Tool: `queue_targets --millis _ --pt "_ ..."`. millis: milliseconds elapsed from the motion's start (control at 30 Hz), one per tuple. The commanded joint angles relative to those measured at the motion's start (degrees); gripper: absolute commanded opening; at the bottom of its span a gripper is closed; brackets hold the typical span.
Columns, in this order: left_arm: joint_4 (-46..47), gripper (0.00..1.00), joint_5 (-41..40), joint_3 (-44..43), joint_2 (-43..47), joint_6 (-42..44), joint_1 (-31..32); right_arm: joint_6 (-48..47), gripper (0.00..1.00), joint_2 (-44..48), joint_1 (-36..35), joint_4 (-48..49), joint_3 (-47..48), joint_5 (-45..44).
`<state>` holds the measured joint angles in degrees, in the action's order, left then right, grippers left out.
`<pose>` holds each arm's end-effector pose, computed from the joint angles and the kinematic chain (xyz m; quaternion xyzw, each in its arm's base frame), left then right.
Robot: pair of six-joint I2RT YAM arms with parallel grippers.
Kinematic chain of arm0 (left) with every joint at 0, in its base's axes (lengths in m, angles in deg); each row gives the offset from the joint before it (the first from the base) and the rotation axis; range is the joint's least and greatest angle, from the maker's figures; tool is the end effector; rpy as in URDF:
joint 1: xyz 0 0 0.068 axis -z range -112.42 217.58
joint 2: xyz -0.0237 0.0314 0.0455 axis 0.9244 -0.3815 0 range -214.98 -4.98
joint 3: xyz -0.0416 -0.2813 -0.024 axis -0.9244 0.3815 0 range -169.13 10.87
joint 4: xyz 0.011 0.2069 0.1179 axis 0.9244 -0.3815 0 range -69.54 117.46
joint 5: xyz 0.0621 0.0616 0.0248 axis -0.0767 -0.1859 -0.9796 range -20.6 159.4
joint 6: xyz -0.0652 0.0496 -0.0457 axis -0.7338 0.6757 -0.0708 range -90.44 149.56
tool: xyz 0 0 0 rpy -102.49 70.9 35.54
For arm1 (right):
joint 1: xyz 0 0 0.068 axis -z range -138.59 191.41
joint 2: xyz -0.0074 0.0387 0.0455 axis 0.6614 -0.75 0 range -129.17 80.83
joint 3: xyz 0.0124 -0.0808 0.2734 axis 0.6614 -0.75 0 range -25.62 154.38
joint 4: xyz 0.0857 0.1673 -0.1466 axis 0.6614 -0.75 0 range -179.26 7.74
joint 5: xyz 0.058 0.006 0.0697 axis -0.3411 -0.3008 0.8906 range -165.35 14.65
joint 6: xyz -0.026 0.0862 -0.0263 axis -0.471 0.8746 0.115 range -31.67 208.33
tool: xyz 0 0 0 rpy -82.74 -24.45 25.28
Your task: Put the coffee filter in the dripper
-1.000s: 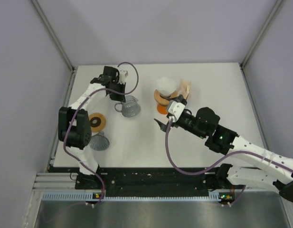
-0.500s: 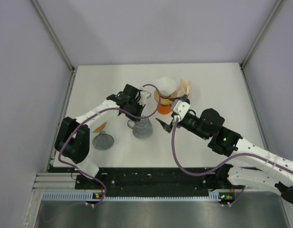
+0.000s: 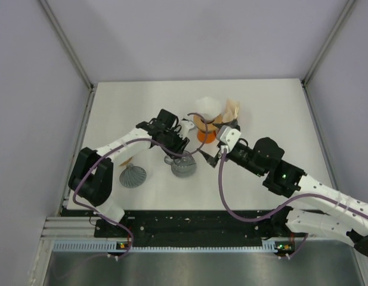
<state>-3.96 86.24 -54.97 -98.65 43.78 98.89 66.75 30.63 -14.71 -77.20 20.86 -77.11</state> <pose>0.2775 -0.1976 0.2070 0.4049 0.8644 -0.1786 0.2385 0.1275 0.1853 0.3756 -0.4298 0.5511 0.2021 0.6862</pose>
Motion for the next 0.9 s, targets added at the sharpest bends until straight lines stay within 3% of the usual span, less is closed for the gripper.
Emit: queue_targets --millis 0,300,500,600,800,867 --pt "-4.0 0.49 4.7 -4.1 1.7 3.5 -0.3 0.3 0.99 1.2 -0.3 2.3 -0.7 -0.4" --pt "-20.1 0.66 14.0 -19.4 2.0 3.4 -4.6 2.7 0.99 1.9 -0.3 0.0 -1.0 0.3" --pt "-25.0 0.71 15.9 -26.6 3.0 0.6 -17.7 6.5 0.99 1.9 -0.3 -5.0 0.2 -2.7" --pt "-26.3 0.81 8.5 -27.7 3.0 -1.1 -23.8 7.7 0.99 2.4 -0.2 -7.5 0.5 -5.1" --pt "-24.4 0.83 -8.6 -22.1 2.4 2.1 -31.0 7.7 0.99 2.8 1.4 -10.2 -0.5 -4.7" --pt "-22.8 0.80 -12.5 -19.9 1.3 2.6 -34.3 7.6 0.99 3.1 2.5 -10.3 -1.1 -3.9"
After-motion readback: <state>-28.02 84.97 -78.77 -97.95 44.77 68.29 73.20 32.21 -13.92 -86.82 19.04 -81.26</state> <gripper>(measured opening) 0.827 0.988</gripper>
